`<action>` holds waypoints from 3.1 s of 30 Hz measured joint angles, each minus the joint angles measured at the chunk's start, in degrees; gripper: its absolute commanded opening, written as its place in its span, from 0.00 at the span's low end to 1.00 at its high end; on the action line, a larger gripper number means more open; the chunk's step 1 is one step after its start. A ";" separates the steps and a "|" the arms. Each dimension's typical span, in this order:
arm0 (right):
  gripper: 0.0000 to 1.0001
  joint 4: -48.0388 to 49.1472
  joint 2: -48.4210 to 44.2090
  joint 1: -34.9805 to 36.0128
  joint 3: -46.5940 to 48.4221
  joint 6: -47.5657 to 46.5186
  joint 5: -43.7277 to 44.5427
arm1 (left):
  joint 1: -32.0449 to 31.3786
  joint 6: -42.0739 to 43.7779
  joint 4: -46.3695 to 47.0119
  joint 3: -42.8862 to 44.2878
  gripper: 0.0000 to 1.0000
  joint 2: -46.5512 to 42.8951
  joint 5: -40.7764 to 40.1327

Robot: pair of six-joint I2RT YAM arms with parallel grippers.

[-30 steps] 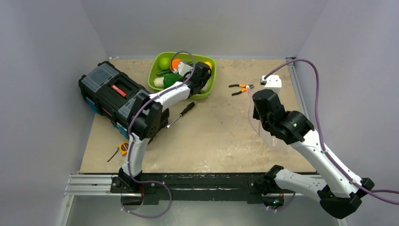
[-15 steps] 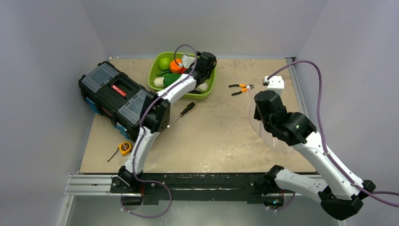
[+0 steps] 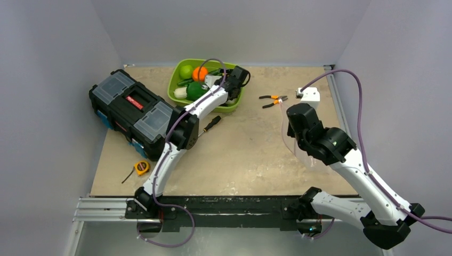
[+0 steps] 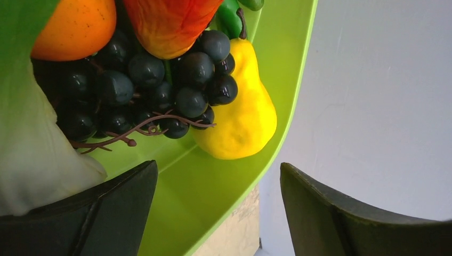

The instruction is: Place the food in the zip-top bag and seal the zipper

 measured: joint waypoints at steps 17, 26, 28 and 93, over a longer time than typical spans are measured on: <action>0.00 -0.04 0.33 0.00 -1.49 -0.04 0.00 | 0.09 -0.50 4.24 9.44 0.74 7.76 -7.72; 0.00 -0.35 0.94 0.00 -1.86 -0.02 0.00 | 1.33 0.96 12.85 9.97 0.73 9.64 -8.09; 0.00 -0.39 1.36 0.00 -1.86 -0.02 0.02 | 1.42 0.98 13.42 9.97 0.69 9.94 -8.15; 0.01 -1.22 -8.33 -0.39 -4.09 4.76 1.29 | -6.99 15.19 1.05 -23.50 0.77 -18.05 18.67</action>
